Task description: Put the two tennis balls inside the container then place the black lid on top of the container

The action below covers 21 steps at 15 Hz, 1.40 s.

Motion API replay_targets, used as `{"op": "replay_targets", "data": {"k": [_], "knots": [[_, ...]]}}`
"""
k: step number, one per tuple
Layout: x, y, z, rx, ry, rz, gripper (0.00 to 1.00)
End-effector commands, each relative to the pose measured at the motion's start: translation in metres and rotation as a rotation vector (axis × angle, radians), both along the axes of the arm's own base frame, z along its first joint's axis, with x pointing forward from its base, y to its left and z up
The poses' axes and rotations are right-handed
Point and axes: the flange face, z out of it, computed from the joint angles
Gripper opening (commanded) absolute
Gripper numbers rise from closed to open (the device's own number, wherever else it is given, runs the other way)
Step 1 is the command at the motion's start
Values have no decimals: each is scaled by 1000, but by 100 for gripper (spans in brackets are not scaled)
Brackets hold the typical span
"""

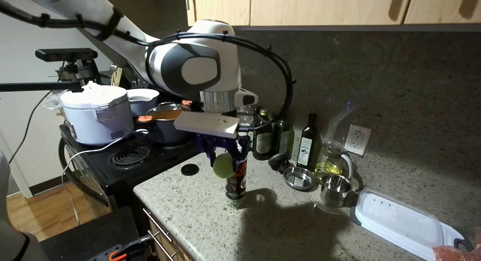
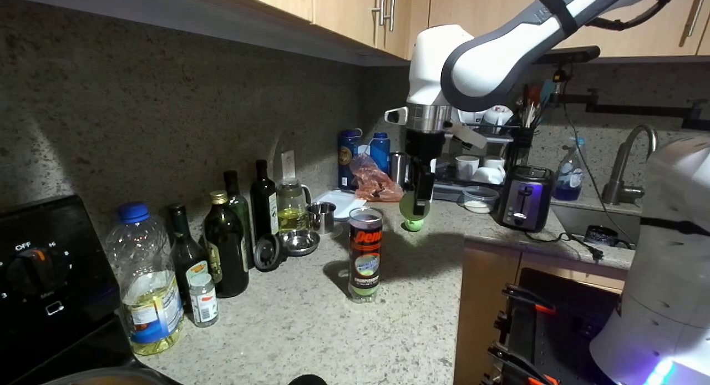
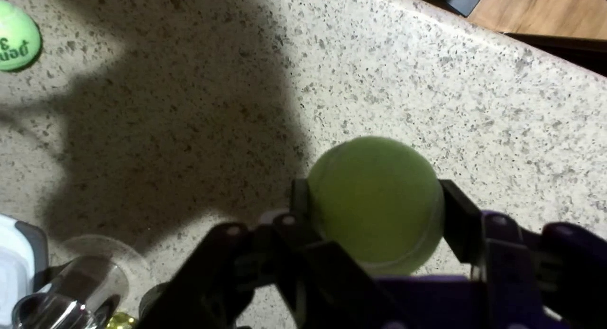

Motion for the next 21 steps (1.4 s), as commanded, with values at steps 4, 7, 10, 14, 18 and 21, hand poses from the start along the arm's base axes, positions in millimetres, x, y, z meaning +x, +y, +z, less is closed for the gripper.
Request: {"op": "replay_targets", "data": {"k": [4, 7, 10, 14, 18, 21], "knots": [[16, 18, 27, -5, -92, 70, 42], [30, 23, 36, 8, -128, 91, 42], [42, 28, 40, 23, -153, 119, 42], [57, 34, 36, 47, -163, 151, 42], [67, 38, 30, 85, -151, 183, 42], [72, 42, 27, 100, -137, 205, 42]]}}
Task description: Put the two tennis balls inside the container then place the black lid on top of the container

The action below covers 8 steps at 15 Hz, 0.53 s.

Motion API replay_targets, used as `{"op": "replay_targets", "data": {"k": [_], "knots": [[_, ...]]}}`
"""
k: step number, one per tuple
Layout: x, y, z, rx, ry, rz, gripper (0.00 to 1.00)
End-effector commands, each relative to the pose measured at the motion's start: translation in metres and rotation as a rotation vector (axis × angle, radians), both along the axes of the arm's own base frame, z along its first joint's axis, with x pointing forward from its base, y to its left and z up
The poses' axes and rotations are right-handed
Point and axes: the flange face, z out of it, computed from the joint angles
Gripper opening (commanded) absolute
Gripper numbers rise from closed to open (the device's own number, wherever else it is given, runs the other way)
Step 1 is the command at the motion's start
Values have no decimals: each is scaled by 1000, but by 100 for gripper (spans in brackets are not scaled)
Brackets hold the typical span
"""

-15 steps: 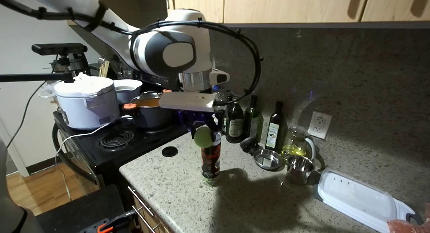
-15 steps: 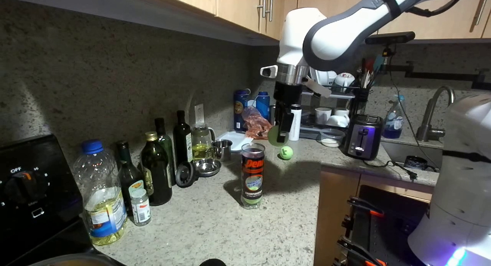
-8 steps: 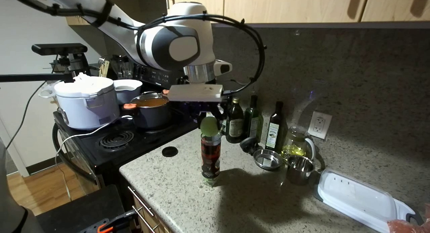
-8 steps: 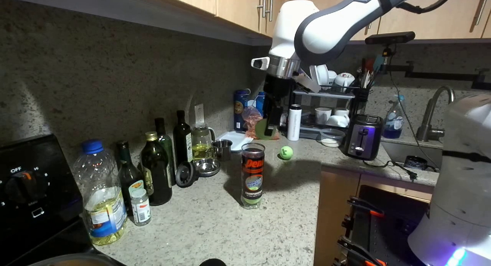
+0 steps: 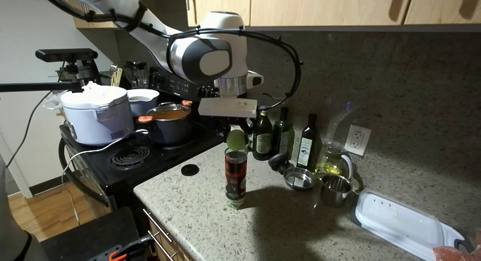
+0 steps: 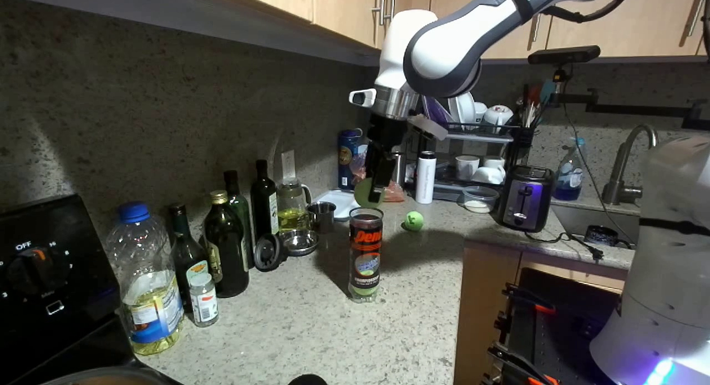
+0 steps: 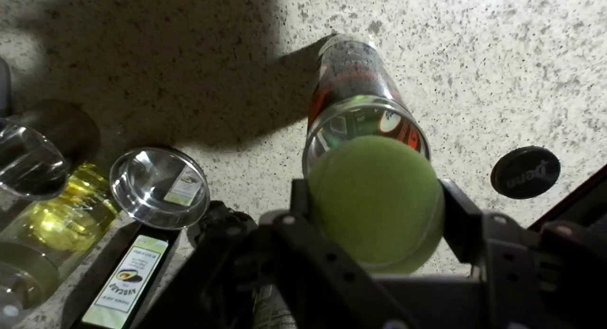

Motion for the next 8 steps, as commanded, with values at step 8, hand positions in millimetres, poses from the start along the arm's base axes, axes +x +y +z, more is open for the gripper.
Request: {"op": "replay_targets", "data": {"k": [8], "knots": [[10, 9, -7, 13, 19, 46, 42]]}}
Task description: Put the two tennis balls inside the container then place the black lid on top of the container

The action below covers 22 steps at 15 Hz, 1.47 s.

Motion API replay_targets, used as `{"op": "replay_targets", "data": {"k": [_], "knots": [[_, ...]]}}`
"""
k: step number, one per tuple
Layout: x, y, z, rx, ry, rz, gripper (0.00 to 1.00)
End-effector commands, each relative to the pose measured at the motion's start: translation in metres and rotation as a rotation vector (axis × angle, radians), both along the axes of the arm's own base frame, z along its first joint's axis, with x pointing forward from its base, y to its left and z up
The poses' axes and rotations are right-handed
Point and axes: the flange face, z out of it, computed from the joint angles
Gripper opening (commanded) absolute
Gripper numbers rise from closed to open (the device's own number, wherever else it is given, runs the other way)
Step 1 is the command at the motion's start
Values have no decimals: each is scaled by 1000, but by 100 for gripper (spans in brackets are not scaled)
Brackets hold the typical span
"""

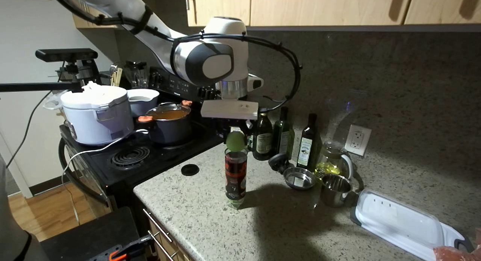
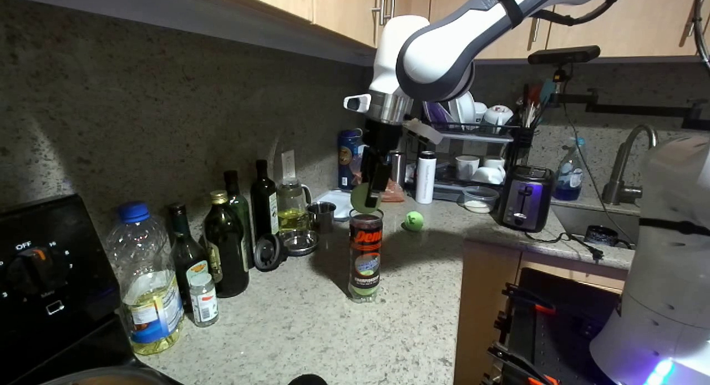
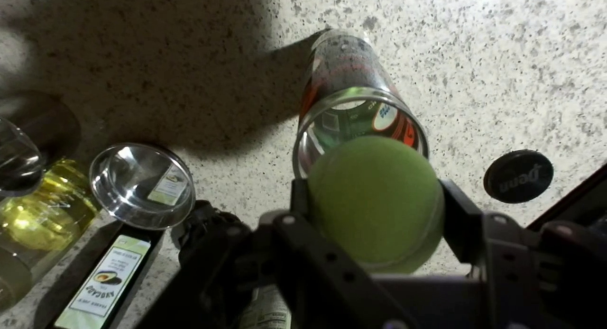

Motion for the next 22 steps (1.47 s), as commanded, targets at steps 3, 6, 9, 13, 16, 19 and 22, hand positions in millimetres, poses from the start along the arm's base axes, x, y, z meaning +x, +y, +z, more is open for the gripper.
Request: {"op": "replay_targets", "data": {"k": [3, 6, 9, 13, 16, 19, 22], "knots": [[4, 3, 0, 8, 6, 18, 42], [4, 3, -2, 9, 9, 12, 42], [3, 3, -4, 8, 15, 15, 42], [3, 5, -6, 7, 19, 20, 48], [3, 6, -6, 6, 20, 22, 61], [3, 6, -5, 6, 18, 22, 85], [2, 7, -4, 4, 15, 22, 87]]}}
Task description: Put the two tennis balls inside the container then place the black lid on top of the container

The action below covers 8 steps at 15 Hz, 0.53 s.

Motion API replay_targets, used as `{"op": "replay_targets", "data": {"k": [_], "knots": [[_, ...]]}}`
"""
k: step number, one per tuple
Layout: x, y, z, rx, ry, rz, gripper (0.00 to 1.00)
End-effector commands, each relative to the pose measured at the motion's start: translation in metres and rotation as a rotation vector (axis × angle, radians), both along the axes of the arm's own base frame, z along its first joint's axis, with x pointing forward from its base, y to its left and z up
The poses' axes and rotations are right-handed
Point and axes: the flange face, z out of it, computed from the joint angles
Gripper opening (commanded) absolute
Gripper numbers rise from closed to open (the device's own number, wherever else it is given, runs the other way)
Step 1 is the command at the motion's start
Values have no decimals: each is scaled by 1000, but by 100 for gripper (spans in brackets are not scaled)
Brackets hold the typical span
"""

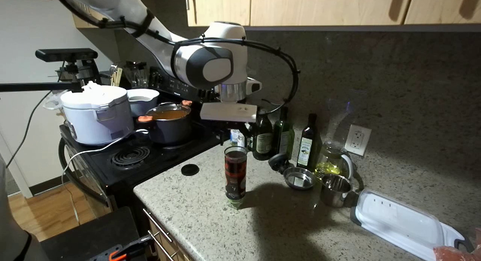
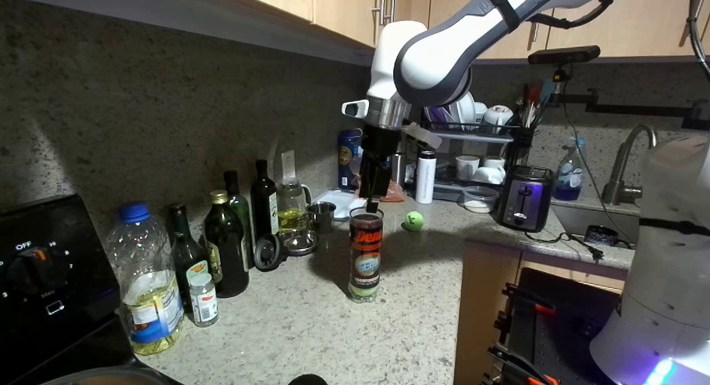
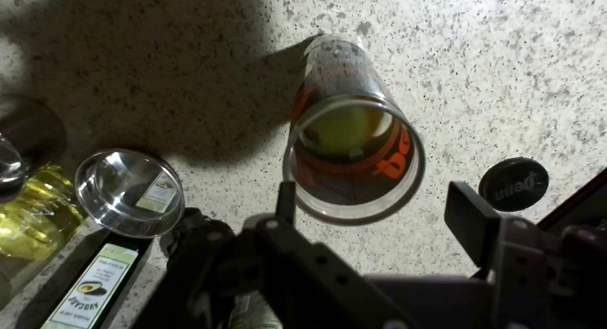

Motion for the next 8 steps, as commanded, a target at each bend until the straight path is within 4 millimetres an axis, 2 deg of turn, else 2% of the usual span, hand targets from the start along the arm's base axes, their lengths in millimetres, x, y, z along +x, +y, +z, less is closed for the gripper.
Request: {"op": "replay_targets", "data": {"k": [1, 8], "knots": [[1, 3, 5, 8, -5, 12, 83], [-4, 0, 18, -3, -45, -5, 85]]}}
